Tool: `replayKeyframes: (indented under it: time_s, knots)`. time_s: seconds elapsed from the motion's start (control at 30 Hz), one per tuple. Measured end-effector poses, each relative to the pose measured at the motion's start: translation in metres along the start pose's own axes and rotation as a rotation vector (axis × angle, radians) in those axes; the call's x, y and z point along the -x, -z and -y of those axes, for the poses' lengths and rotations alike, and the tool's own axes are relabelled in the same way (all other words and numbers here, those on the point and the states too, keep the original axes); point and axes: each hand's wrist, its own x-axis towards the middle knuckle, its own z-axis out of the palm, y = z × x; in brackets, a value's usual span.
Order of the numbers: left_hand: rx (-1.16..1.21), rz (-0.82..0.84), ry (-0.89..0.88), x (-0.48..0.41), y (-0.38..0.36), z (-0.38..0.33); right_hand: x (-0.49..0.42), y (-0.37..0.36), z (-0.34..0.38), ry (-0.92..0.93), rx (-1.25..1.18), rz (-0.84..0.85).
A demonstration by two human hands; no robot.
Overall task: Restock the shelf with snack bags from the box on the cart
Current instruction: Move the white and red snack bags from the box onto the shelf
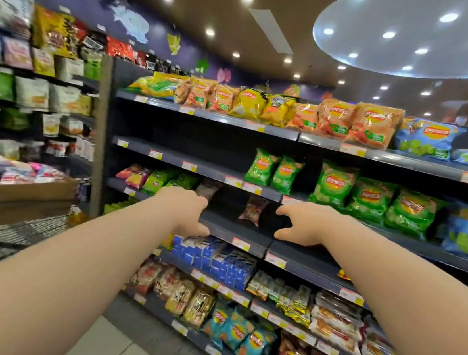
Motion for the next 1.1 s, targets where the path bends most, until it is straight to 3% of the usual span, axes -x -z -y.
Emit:
replayKeyframes:
  time_s: [0.47,0.83,1.1]
  knots:
    - [-0.009,0.189,0.259,-0.056,-0.077,0.135,-0.193,0.000,0.099,0.302,-0.043,-0.049]
    - [0.048,0.212,0.443,-0.188,-0.110,0.212,-0.389,0.011,0.117,0.449,-0.025,-0.091]
    - [0.096,0.253,0.528,-0.222,-0.147,0.275,-0.480,0.013,0.185,0.596,-0.037,-0.072]
